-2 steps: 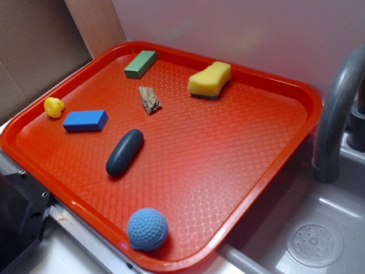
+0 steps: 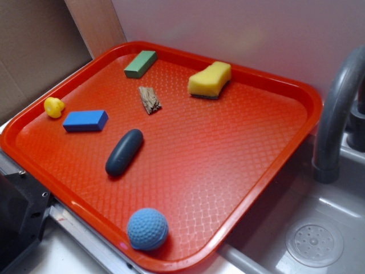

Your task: Grab the plastic pickle.

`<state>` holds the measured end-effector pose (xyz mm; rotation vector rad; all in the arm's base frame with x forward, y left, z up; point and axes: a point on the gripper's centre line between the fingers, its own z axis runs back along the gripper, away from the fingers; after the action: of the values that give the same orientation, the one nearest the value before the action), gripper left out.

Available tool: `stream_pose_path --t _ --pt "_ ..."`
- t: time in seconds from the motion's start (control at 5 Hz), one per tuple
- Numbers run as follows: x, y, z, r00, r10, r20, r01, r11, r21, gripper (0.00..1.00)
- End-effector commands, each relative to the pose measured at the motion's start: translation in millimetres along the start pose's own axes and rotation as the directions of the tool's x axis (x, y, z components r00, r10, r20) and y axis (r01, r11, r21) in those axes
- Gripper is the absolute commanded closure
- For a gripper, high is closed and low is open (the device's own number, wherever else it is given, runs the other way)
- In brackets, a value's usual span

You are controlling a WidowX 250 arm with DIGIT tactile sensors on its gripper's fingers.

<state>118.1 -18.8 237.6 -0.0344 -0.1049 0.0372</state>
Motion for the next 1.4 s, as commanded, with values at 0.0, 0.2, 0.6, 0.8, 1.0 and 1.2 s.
stream_pose_path --t 0.0,0.2,0.6,0.8,1.0,1.2 --pt "25 -30 -95 0.968 0.251 0.027 -0.248 0.966 -0.072 0.00" --pt "31 -25 -137 0.956 0.293 0.010 -0.292 0.954 -0.074 0.00" --pt "37 -13 -183 0.953 0.302 -0.037 -0.304 0.951 -0.063 0.02" --pt "38 -17 -198 0.945 0.318 -0.082 -0.319 0.948 -0.004 1.00" --pt "40 -23 -211 0.927 0.344 -0.151 -0.349 0.937 -0.005 1.00" --pt "45 -27 -218 0.923 0.331 -0.198 -0.334 0.943 0.019 1.00"
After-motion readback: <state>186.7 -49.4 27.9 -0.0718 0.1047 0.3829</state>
